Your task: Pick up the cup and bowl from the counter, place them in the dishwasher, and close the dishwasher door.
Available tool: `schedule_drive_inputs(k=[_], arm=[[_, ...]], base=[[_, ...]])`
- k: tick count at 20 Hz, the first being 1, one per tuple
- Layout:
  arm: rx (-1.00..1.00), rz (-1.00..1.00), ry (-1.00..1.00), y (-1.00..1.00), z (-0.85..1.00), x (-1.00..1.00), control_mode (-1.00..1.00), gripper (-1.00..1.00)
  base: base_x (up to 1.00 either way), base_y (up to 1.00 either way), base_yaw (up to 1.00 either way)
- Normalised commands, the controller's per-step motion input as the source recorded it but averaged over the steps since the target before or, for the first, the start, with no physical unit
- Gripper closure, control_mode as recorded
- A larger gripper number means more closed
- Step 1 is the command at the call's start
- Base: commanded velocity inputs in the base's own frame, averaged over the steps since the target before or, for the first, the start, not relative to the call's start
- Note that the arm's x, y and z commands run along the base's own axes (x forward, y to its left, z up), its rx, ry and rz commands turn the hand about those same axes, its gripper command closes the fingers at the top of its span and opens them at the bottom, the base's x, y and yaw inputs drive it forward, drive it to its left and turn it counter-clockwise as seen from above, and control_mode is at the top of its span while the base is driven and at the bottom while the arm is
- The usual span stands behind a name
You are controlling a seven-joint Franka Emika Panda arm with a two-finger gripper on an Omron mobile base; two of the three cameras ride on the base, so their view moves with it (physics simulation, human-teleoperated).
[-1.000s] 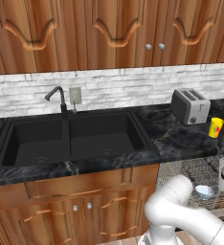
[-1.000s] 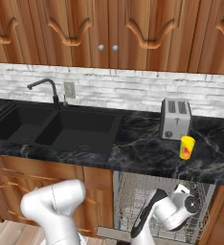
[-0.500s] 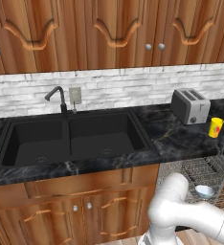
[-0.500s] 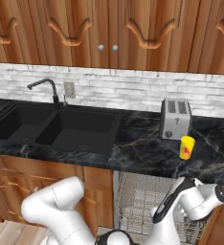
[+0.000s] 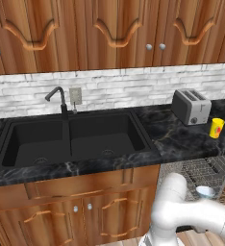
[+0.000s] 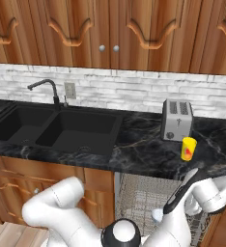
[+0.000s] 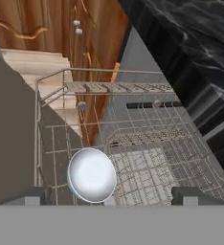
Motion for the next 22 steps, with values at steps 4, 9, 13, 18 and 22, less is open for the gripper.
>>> schedule_drive_inputs(k=[4,9,13,18,22], arm=[[-0.17,0.0,0.0,-0.13,0.54,0.0,-1.0,-1.0],[-0.32,0.0,-0.04,-0.05,0.37,0.0,-1.0,-1.0],[-0.21,0.0,-0.04,-0.06,0.27,0.11,-1.0,-1.0],[-0.08,0.0,-0.03,-0.16,0.42,0.21,-1.0,-1.0],[0.0,0.0,-0.03,-0.21,0.6,0.21,-1.0,-1.0]], base=[[0.0,0.0,0.0],[0.0,0.0,0.0],[0.0,0.0,0.0],[0.0,0.0,0.0],[0.0,0.0,0.0]])
